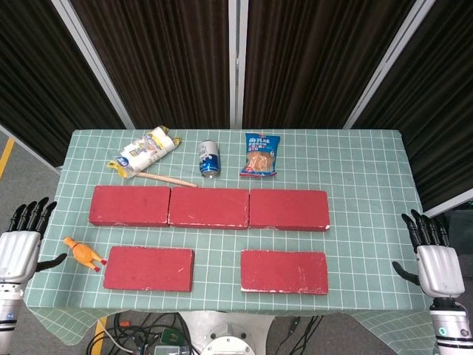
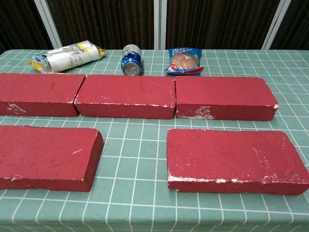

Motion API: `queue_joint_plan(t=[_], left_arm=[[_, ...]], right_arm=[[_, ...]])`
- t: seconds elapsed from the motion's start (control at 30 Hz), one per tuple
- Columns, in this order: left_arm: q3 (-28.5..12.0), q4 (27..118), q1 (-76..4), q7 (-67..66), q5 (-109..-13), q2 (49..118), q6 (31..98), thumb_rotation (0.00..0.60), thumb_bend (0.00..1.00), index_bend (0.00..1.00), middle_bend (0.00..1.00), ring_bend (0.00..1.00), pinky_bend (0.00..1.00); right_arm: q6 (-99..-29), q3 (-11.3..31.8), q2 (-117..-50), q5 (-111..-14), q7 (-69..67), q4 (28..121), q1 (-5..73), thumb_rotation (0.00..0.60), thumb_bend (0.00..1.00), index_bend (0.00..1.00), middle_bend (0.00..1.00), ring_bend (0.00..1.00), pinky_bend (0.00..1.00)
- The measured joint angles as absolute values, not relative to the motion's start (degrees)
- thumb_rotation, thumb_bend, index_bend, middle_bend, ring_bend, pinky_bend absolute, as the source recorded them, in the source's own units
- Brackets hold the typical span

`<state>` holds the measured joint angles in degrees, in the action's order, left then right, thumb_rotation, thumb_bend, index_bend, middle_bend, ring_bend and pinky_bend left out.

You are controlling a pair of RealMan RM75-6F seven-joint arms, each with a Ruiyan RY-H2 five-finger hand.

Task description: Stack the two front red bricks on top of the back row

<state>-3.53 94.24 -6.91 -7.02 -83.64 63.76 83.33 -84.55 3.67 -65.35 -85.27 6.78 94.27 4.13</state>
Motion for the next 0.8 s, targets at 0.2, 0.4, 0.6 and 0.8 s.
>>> queue_joint_plan(t=[0.2, 0.4, 0.6, 0.8], left_arm=[[-3.5, 93.9, -7.2, -7.1, -83.7, 64.1, 83.0, 0.600, 0.00, 0.01, 0.00, 0.00, 0.02], [-3.3, 94.7, -7.4, -7.9, -84.0, 63.9, 82.7, 0.600, 0.00, 0.01, 0.00, 0.00, 0.02], [-3.1, 95.2, -7.5, -8.5, -84.0, 63.8, 82.5, 0.600, 0.00, 0.01, 0.00, 0.00, 0.02], [-2.6, 94.4, -7.3, -8.3, -83.6, 65.0, 82.0, 0.600, 0.00, 0.01, 0.00, 0.00, 0.02]], right_arm=[[-84.2, 3.8, -65.1, -84.8, 6.0, 94.1, 4.3, 0.600, 0.10, 0.00, 0.00, 0.00, 0.00], [-84.0, 3.5, -64.7, -85.6, 5.4, 94.5, 4.4, 0.600, 0.10, 0.00, 0.00, 0.00, 0.00], [-83.9, 3.1, -64.2, -87.6, 7.3, 95.4, 5.0, 0.600, 0.07, 0.00, 0.00, 0.00, 0.00], [-81.4, 1.3, -62.6, -92.5, 6.7, 97.9, 6.9, 0.600, 0.00, 0.00, 0.00, 0.00, 0.00]])
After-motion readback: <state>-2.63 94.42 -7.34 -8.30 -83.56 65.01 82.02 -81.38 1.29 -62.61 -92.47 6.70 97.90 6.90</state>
